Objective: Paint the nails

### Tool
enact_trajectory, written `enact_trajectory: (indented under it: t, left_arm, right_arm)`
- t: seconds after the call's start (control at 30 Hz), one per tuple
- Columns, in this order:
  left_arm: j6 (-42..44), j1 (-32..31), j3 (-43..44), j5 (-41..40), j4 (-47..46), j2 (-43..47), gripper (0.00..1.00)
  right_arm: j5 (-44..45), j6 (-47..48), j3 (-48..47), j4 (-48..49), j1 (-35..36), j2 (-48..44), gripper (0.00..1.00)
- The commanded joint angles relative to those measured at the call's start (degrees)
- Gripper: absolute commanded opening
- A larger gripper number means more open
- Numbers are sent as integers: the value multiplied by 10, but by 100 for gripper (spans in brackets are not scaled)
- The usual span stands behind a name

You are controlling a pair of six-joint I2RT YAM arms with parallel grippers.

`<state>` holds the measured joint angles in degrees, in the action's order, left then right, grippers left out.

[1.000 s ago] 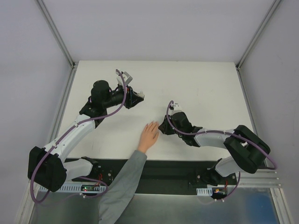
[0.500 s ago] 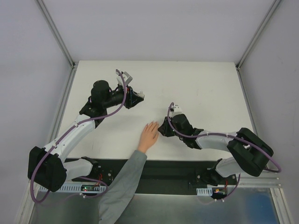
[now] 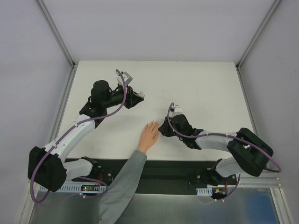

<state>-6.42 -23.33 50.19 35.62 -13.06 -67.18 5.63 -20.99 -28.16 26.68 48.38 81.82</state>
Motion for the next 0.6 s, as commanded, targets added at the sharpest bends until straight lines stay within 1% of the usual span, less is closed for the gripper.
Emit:
enact_trajectory:
  t: [0.0,0.57]
  left_arm:
    - [3,-7,11,16,-24,6,0]
    - [4,-7,13,18,-23,2,0]
  right_arm:
    - [4,1,-20,14,-2,10,1]
    - [-44,9,-28,61,-27,38,1]
